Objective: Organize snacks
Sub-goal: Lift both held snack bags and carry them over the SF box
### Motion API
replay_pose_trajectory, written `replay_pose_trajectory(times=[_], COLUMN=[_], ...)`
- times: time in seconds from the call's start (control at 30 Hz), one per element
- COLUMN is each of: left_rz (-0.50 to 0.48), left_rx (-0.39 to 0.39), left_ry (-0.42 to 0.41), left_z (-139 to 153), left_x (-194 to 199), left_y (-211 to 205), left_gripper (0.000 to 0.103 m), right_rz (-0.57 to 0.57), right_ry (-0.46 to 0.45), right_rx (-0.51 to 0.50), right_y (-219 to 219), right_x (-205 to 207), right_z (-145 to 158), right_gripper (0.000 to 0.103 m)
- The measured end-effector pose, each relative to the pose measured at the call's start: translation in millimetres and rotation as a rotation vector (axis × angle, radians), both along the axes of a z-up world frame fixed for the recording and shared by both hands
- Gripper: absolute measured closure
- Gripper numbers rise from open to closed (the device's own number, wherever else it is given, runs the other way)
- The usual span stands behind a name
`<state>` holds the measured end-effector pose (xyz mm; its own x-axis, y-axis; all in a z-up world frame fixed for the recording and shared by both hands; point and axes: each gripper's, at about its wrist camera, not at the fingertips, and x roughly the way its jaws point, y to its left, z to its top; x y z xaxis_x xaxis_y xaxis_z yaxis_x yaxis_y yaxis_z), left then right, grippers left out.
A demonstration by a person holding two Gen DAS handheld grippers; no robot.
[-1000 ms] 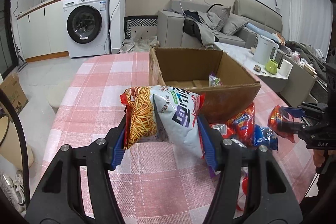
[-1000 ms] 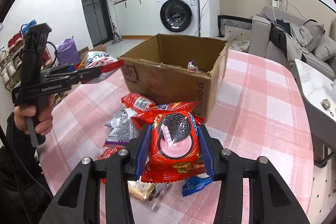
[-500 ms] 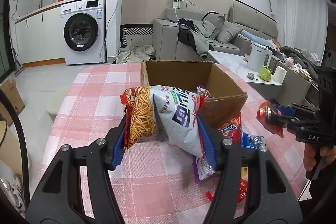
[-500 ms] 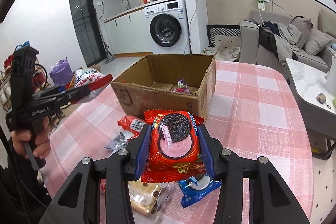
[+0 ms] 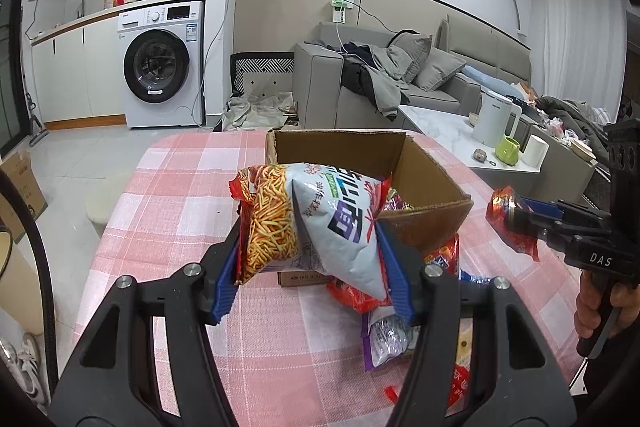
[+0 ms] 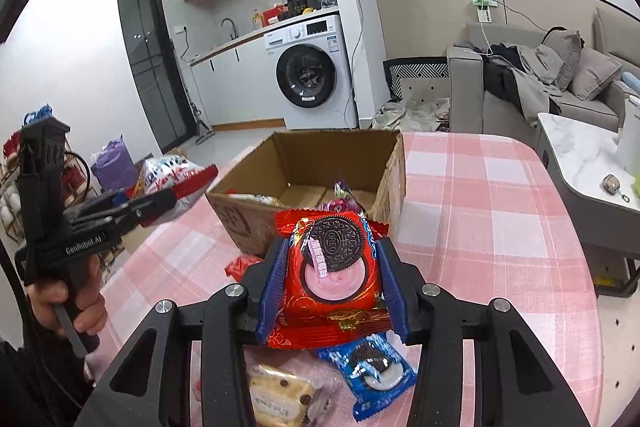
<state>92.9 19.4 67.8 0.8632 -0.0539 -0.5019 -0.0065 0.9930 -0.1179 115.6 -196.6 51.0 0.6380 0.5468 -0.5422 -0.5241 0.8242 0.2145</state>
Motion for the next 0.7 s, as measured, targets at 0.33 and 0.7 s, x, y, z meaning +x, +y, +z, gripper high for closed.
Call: replay_pose_trajectory(times=[0.33, 0.7], left_rz=[0.003, 0.001], left_rx=[0.012, 0.047], left_ry=[-0.023, -0.012], left_z=[15.0, 13.9], left_x=[17.6, 53.2], left_y=[-8.1, -23.3], left_gripper=[0.045, 0.044], right_rz=[-0.009, -0.008], right_ry=[-0.007, -0.011], right_rx=[-0.011, -0.001], right_y=[17.6, 31.8], right_x=[12.8, 32.7], right_z=[14.1, 21.0], right_gripper=[0.058, 0.058])
